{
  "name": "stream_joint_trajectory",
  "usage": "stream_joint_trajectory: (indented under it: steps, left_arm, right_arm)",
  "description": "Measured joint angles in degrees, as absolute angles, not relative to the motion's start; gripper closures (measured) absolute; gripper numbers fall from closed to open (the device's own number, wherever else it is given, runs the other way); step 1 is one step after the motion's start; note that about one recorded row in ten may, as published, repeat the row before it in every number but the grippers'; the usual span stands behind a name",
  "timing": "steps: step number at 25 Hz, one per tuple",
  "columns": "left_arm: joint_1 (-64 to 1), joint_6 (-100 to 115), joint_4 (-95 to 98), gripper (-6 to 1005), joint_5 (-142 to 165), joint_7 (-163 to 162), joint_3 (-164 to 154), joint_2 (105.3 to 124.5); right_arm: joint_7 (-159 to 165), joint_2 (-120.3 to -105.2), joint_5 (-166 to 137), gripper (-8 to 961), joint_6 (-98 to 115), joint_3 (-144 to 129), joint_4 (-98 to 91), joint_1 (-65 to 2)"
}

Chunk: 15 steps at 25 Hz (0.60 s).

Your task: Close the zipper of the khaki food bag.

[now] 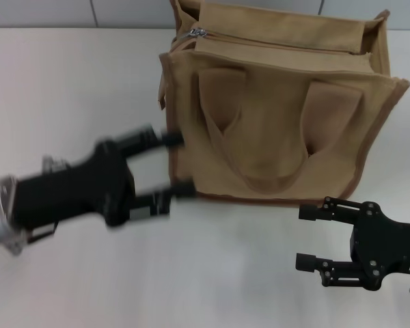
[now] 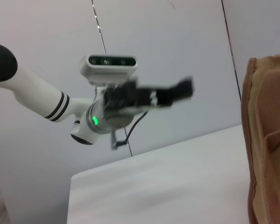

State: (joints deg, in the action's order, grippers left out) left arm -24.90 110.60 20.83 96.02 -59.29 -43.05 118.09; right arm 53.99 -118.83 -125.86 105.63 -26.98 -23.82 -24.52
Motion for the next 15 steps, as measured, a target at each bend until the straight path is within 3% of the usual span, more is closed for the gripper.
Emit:
stream_joint_trajectory:
  steps: [10,15]
  left_arm:
    - [-27.05,102.68,17.19,216,85.1,-56.42,-30.36,118.53]
    - [-27.44,87.18,18.22,219,84.89,-51.08,-30.97,118.21]
  right_arm:
    - [53.99,-118.88,-125.77,176,105.75,-26.98,-23.82,-24.11]
    - [53.98,-118.9,-125.77,177,105.89,-26.98,-23.82,-24.01]
